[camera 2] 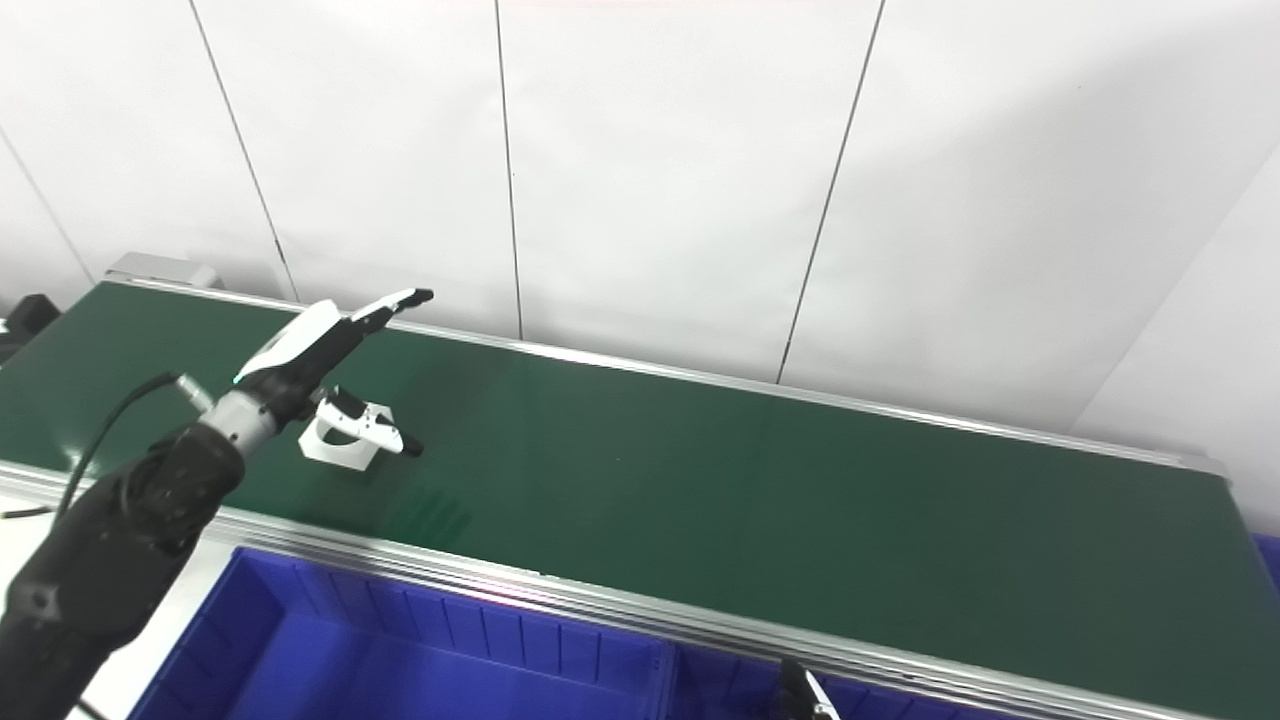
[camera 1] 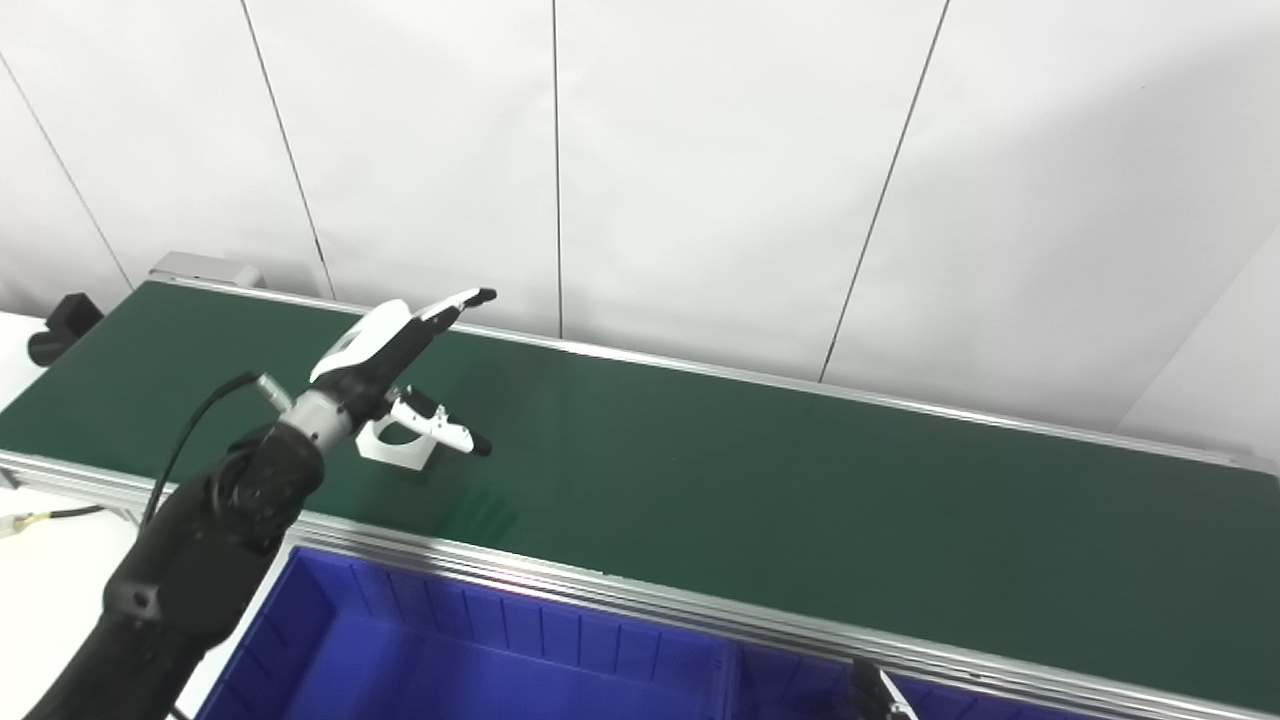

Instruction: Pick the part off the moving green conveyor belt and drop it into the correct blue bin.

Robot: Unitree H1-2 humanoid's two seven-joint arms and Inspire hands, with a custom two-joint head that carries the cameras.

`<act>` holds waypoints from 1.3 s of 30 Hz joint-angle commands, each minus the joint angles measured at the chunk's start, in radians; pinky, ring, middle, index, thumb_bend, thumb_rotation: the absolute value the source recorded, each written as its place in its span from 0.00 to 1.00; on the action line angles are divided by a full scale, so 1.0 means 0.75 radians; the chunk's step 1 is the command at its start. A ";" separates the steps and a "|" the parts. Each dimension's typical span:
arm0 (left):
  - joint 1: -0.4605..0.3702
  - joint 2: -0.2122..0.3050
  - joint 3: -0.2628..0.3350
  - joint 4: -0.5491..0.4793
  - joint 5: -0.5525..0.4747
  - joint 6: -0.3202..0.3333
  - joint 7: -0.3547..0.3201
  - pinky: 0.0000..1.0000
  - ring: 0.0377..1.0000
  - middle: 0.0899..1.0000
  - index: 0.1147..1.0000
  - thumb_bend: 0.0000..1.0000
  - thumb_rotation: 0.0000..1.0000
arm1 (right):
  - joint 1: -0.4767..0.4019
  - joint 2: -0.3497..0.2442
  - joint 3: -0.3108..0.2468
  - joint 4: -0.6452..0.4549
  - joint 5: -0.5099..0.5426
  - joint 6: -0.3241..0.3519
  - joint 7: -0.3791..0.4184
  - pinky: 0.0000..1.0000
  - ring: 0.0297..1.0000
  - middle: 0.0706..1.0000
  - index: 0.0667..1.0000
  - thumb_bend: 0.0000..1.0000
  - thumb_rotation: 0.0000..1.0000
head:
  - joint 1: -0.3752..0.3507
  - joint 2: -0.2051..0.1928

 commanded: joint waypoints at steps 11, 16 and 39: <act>-0.154 0.067 -0.124 0.160 0.171 0.048 0.004 1.00 0.98 0.96 0.96 0.98 0.10 | 0.004 -0.014 -0.013 -0.073 0.021 -0.072 0.008 0.89 0.90 0.92 0.95 0.89 0.30 | 0.010 0.027; -0.167 0.068 -0.180 0.204 0.235 0.059 0.006 1.00 0.99 0.98 0.96 0.99 0.09 | 0.006 -0.015 -0.016 -0.074 0.026 -0.070 0.012 0.91 0.91 0.93 0.95 0.89 0.31 | 0.017 0.035; -0.216 -0.056 -0.316 0.424 0.333 0.091 0.097 0.78 0.87 0.91 0.89 0.71 0.00 | 0.030 -0.008 -0.029 -0.087 0.026 -0.088 0.004 0.91 0.91 0.94 0.96 0.89 0.38 | 0.039 0.065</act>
